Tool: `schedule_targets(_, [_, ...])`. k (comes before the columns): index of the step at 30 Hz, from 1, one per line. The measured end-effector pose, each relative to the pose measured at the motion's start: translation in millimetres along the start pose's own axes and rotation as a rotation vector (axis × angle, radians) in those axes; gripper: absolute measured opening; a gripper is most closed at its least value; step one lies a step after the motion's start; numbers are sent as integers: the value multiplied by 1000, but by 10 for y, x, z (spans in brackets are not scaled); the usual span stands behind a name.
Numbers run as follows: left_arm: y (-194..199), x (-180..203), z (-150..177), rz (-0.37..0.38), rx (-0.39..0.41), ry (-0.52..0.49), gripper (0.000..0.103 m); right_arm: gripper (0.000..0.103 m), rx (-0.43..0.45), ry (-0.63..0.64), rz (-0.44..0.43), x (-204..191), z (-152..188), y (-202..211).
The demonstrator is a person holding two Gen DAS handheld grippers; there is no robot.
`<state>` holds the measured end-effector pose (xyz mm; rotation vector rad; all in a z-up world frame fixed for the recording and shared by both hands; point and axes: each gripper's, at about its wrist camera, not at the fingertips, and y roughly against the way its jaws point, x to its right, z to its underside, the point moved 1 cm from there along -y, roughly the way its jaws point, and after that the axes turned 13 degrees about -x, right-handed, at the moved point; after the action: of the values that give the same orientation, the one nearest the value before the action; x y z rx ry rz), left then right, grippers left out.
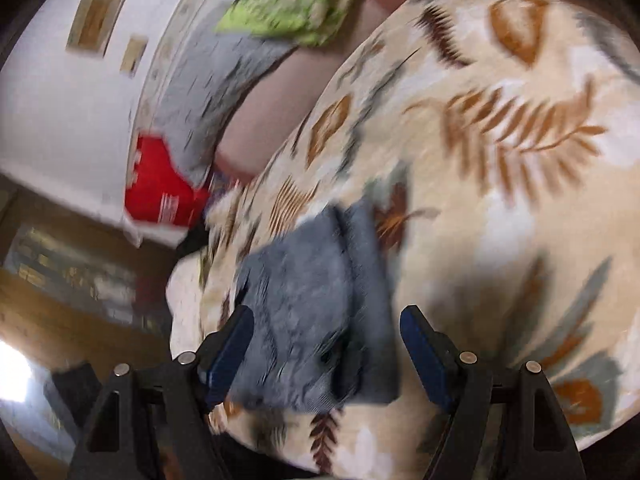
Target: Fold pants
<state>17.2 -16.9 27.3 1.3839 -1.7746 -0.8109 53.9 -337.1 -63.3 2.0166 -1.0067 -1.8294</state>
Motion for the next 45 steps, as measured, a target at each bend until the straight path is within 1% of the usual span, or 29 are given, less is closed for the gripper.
schedule_targets(1, [-82, -179, -14, -79, -18, 38, 75, 79, -22, 10, 6, -51, 25, -63])
schedule_targets(2, [-164, -308, -9, -124, -42, 71, 75, 79, -42, 21, 8, -126, 65, -123])
schedule_targets(5, [-423, -509, 35, -123, -109, 124, 75, 79, -78, 47, -70, -309, 164, -204])
schedule_targets(7, [-562, -520, 60, -113, -134, 115, 75, 79, -120, 52, -151, -417, 221, -295])
schedule_targets(8, [-644, -513, 80, -97, -159, 113, 75, 79, -133, 49, -154, -426, 238, -358])
schedule_targets(9, [-653, -514, 134, -89, -172, 112, 75, 79, -150, 36, -130, -378, 246, -456])
schedule_targets(11, [-697, -490, 147, -77, -178, 119, 75, 78, -201, -34, 9, -117, 259, -703])
schedule_targets(12, [-680, -488, 155, -70, -174, 120, 75, 67, -192, -109, 2, 80, 289, -759])
schedule_targets(13, [-656, -468, 165, -69, -164, 116, 75, 67, -156, -137, -50, 139, 314, -701])
schedule_targets(14, [-618, -468, 142, -75, -138, 108, 75, 67, -152, -135, -60, 117, 314, -657])
schedule_targets(16, [-585, -446, 136, -98, -103, 88, 75, 68, -139, -103, -19, -14, 303, -578])
schedule_targets(18, [-712, -417, 125, -103, -139, 78, 75, 68, -145, -85, -28, -105, 261, -585])
schedule_targets(20, [-818, -413, 172, -100, -176, 86, 75, 68, -141, -122, 7, -98, 203, -628])
schedule_targets(23, [-847, -434, 232, -96, -158, 101, 76, 68, -147, -174, 22, -56, 157, -723])
schedule_targets(24, [-850, -439, 239, -92, -157, 106, 76, 64, -146, -177, 34, -55, 145, -753])
schedule_targets(25, [-853, -448, 240, -89, -158, 106, 76, 46, -144, -184, 49, -47, 135, -768])
schedule_targets(27, [-867, -472, 231, -79, -167, 117, 77, 17, -137, -195, 89, 10, 98, -773])
schedule_targets(28, [-872, -481, 233, -75, -169, 121, 77, 9, -134, -192, 92, 26, 97, -764])
schedule_targets(34, [-840, -541, 208, -46, -183, 138, 79, 7, -24, 10, 174, -513, 183, -395])
schedule_targets(36, [-684, -534, 158, -56, -146, 164, 79, 7, -3, 36, 202, -557, 263, -300])
schedule_targets(37, [-616, -514, 137, -62, -117, 168, 79, 7, 0, 43, 251, -509, 304, -326])
schedule_targets(38, [-557, -473, 113, -62, -89, 160, 79, 7, -11, 43, 288, -439, 325, -395])
schedule_targets(39, [-527, -413, 93, -65, -74, 138, 79, 7, -71, 18, 299, -265, 349, -530])
schedule_targets(40, [-559, -318, 85, -82, -89, 93, 79, 8, -106, -21, 279, -126, 369, -633])
schedule_targets(41, [-634, -242, 98, -100, -126, 50, 79, 7, -89, -44, 249, -46, 396, -652])
schedule_targets(42, [-749, -173, 130, -127, -174, 6, 79, 7, -78, -19, 253, -82, 407, -623])
schedule_targets(43, [-908, -116, 192, -183, -217, -33, 79, 11, -82, 1, 264, -122, 404, -606])
schedule_targets(44, [-966, -110, 235, -207, -206, -38, 80, 11, -91, 24, 284, -171, 396, -595])
schedule_targets(45, [-953, -125, 248, -199, -181, -24, 80, 11, -103, 28, 288, -173, 401, -584])
